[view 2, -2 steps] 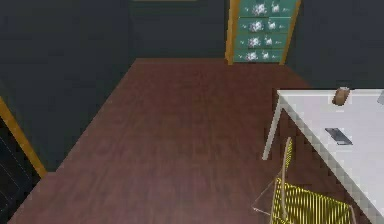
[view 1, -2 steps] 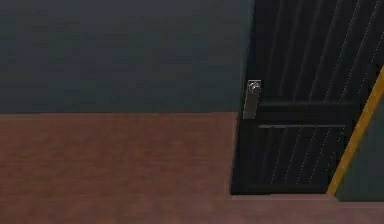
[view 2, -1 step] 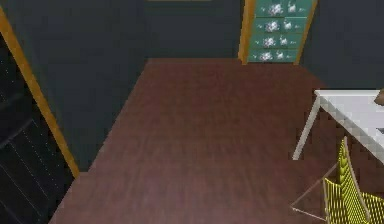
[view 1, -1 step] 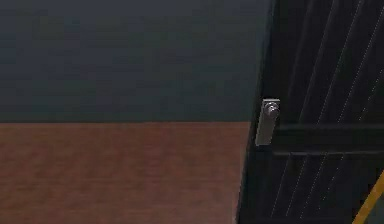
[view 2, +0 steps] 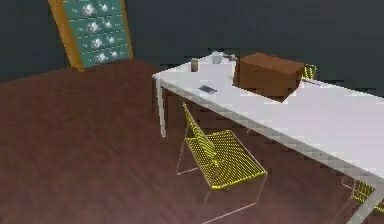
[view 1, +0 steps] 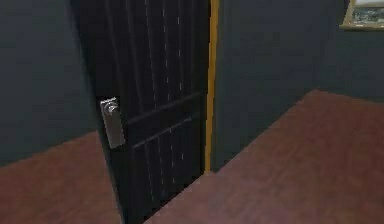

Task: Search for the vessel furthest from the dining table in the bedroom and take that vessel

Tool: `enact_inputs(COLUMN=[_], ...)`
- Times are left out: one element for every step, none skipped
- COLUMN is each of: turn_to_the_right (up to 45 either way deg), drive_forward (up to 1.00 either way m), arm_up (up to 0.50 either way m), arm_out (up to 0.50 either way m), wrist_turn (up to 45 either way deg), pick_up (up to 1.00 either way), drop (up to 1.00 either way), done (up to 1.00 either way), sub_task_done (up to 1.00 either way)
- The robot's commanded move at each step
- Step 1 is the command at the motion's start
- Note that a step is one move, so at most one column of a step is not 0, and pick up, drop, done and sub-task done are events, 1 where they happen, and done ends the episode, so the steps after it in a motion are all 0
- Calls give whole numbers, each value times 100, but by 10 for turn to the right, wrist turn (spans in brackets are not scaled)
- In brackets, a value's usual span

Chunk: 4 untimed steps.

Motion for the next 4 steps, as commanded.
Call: enact_inputs(turn_to_the_right=[420, 0, 330, 0], drive_forward=[0, 70, 0, 100], arm_up=[0, 0, 0, 0], arm_out=[0, 0, 0, 0], wrist_turn=[0, 0, 0, 0], pick_up=[0, 0, 0, 0], drop=[0, 0, 0, 0], done=[0, 0, 0, 0], sub_task_done=[0, 0, 0, 0])
